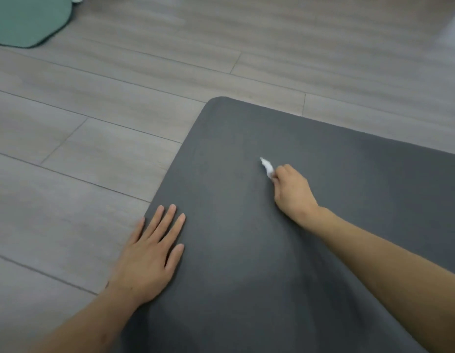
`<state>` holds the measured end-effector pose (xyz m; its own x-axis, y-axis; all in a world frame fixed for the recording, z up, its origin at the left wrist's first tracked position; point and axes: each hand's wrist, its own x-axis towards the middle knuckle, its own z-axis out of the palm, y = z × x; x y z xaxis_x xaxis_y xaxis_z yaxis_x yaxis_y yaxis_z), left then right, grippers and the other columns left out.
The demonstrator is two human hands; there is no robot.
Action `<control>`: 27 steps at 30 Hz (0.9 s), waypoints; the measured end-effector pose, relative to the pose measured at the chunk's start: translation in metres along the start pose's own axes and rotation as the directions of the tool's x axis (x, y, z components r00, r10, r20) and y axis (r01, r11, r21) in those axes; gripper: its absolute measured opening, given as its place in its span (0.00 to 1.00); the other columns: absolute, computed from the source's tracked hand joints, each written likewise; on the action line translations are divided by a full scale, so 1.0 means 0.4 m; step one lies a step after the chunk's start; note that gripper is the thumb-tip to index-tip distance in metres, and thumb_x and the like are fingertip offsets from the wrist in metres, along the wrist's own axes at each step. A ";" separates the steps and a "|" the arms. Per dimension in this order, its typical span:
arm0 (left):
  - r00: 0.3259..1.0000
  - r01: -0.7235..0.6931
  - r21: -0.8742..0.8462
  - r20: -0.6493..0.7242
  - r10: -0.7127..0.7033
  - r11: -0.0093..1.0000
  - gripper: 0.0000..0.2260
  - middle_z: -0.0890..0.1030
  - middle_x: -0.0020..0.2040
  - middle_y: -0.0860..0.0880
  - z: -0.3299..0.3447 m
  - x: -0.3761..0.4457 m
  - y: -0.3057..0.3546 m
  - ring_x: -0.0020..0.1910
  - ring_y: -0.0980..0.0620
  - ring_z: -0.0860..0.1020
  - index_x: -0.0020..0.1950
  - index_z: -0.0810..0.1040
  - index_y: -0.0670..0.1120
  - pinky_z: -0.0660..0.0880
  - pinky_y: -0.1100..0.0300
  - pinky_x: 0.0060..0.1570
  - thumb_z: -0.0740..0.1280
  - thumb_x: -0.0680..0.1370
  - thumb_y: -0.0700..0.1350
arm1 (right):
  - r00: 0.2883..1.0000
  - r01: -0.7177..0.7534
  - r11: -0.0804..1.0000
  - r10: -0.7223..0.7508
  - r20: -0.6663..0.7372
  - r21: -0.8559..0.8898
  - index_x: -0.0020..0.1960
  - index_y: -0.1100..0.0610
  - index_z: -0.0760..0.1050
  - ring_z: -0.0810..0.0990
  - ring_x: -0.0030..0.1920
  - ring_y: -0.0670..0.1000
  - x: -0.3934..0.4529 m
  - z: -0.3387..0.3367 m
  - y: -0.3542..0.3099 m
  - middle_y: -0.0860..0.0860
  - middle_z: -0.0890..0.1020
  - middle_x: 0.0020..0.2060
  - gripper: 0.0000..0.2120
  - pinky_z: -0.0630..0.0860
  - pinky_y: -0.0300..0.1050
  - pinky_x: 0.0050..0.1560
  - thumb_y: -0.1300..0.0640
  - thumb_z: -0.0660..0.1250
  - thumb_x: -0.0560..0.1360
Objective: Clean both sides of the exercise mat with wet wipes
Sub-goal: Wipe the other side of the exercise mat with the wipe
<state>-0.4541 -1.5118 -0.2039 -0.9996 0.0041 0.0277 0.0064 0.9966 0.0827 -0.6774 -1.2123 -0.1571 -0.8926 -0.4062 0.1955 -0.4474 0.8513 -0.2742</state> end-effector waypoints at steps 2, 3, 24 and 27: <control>1.000 0.012 -0.026 -0.006 -0.013 1.000 0.28 0.54 0.85 0.53 -0.001 0.013 0.004 0.84 0.53 0.49 0.84 0.57 0.53 0.51 0.46 0.80 0.49 0.84 0.58 | 0.953 0.268 0.956 -0.281 0.110 0.120 0.46 0.59 0.71 0.74 0.39 0.60 -0.178 0.004 -0.096 0.57 0.74 0.40 0.05 0.66 0.50 0.40 0.66 0.66 0.76; 1.000 0.018 -0.031 -0.006 -0.018 0.999 0.28 0.54 0.85 0.53 -0.002 0.015 0.007 0.84 0.53 0.49 0.84 0.57 0.53 0.51 0.47 0.80 0.49 0.84 0.57 | 0.885 0.400 0.900 -0.428 0.184 0.172 0.47 0.58 0.71 0.71 0.38 0.58 -0.248 0.000 -0.126 0.56 0.73 0.40 0.06 0.66 0.49 0.39 0.66 0.66 0.76; 0.998 -0.030 -0.100 -0.056 0.025 0.995 0.27 0.56 0.84 0.52 0.017 0.012 -0.039 0.83 0.55 0.51 0.84 0.58 0.48 0.52 0.52 0.80 0.48 0.86 0.55 | 0.999 0.024 0.999 -0.023 0.023 -0.024 0.47 0.60 0.71 0.76 0.47 0.65 0.172 0.035 -0.050 0.61 0.75 0.46 0.01 0.73 0.56 0.44 0.64 0.60 0.77; 0.996 0.014 -0.153 -0.084 -0.027 0.988 0.26 0.59 0.84 0.51 0.013 -0.001 -0.036 0.83 0.55 0.54 0.83 0.61 0.46 0.54 0.52 0.80 0.49 0.85 0.52 | 0.992 0.085 0.994 -0.091 0.090 0.061 0.50 0.62 0.73 0.76 0.47 0.64 0.056 0.044 -0.154 0.60 0.76 0.46 0.03 0.71 0.53 0.47 0.65 0.62 0.77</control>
<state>-0.4541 -1.5257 -0.2104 -0.9936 -0.0295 0.1093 -0.0031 0.9722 0.2342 -0.6708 -1.2798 -0.1525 -0.8497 -0.5099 0.1343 -0.5246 0.7917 -0.3130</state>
